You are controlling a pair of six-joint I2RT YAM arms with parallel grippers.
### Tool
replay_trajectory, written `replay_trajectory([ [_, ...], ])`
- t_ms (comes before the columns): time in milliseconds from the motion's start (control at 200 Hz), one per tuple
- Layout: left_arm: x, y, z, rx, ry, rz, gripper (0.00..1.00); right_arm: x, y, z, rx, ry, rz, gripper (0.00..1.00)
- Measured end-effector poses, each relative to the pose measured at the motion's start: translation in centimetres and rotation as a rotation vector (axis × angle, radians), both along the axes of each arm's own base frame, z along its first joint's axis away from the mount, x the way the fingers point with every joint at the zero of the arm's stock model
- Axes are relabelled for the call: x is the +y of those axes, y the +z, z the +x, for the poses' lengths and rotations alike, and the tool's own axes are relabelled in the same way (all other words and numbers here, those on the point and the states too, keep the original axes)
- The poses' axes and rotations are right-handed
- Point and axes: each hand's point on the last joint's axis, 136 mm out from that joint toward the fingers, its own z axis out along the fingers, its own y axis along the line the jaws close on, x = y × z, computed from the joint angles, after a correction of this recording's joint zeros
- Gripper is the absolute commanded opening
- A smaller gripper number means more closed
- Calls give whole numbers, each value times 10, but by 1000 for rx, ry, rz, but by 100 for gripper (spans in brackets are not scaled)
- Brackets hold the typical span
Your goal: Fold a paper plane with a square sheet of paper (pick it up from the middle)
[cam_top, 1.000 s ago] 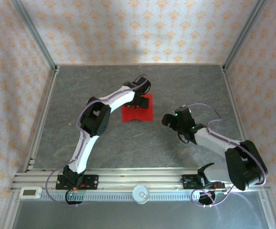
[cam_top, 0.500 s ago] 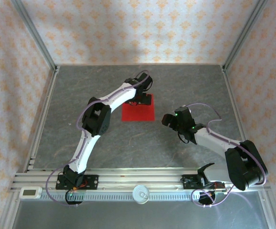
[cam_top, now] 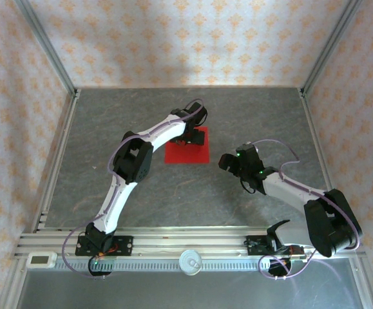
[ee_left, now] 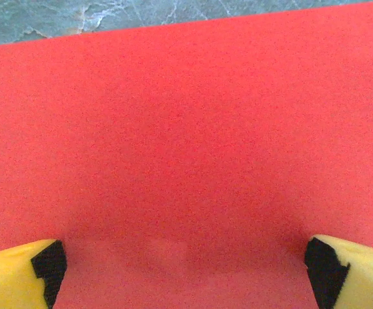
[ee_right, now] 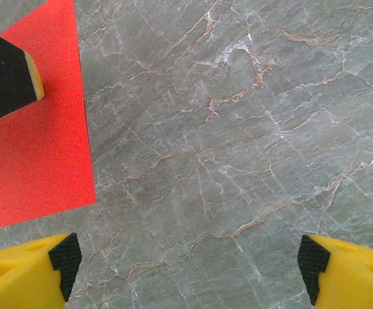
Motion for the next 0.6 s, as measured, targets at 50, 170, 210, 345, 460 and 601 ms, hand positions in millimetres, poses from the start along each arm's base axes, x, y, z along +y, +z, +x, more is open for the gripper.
replay_trajectory([
  [50, 0, 0, 0, -3, 0, -3, 91, 0, 0, 0, 0, 0, 0, 90],
  [170, 0, 0, 0, -10, -4, -5, 89, 0, 0, 0, 0, 0, 0, 90],
  [210, 0, 0, 0, -12, -4, -6, 88, 0, 0, 0, 1, -1, 1, 90],
  [345, 0, 1, 0, -15, -3, -8, 83, 0, 0, 0, 2, -5, 5, 90],
  [460, 0, 1, 0, -18, -7, -9, 75, 0, 2, 0, -3, -9, 11, 90],
  [601, 0, 1, 0, -21, -7, -11, 71, 0, 6, 0, -9, -14, 18, 90],
])
